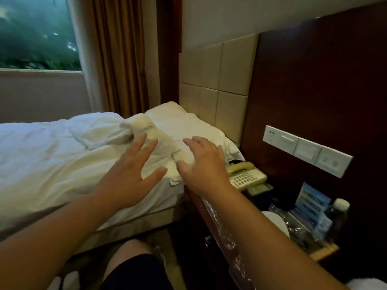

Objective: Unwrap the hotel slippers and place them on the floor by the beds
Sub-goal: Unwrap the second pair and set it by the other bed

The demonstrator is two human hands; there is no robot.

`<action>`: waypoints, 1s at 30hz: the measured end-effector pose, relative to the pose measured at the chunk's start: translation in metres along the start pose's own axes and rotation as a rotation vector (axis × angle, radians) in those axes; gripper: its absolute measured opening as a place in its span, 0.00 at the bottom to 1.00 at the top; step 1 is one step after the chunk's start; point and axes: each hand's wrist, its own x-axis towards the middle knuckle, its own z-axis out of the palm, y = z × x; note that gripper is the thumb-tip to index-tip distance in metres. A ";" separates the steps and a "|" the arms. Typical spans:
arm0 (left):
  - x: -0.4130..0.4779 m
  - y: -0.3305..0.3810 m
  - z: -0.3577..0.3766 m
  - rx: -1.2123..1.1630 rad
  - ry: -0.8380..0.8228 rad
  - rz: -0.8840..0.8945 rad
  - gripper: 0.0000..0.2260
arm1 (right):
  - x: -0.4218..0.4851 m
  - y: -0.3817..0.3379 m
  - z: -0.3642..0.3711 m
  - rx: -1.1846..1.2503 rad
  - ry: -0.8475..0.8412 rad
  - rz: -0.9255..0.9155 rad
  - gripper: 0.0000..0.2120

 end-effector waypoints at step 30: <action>-0.010 0.036 0.126 0.166 -0.399 0.447 0.35 | -0.205 0.218 0.039 -0.118 -0.068 1.215 0.65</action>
